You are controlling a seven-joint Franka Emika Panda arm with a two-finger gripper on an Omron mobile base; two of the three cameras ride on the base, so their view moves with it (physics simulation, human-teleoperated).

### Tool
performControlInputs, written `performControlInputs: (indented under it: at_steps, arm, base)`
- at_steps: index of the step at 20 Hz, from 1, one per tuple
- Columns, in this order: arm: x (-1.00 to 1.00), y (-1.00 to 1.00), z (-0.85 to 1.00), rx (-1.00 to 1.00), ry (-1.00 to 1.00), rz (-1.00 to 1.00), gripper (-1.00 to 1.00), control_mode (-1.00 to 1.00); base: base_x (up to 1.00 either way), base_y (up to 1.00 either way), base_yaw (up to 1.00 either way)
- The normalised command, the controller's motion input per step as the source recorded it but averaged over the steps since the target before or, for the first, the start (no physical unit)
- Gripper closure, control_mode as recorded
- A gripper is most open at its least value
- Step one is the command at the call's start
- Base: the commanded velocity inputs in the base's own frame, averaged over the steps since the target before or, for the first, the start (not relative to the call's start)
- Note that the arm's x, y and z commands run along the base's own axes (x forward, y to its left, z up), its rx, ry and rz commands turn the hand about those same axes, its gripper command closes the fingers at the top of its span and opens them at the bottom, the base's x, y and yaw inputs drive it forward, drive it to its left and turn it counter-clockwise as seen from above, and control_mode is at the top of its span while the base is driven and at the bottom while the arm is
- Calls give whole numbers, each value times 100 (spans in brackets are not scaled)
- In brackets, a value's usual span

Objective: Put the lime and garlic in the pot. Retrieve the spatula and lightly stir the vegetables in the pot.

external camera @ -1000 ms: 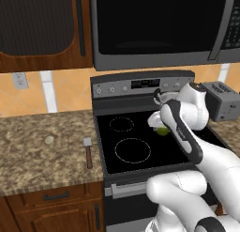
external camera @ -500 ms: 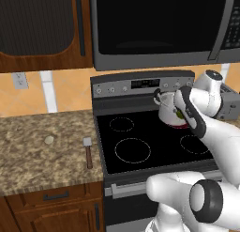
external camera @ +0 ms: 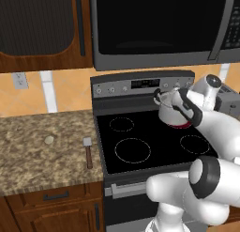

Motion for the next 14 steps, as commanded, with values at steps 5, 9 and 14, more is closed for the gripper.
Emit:
performControlInputs:
  at_steps: [5,9,14]
  arm:
    - [33,-29,-6,-1,4,-4,100,-100]
    - [37,-48,-2,-1,6,0,100,-100]
    - [47,-25,-12,-4,0,0,100,-100]
  base:
    - [0,0,0]
    - [0,0,0]
    - [0,0,0]
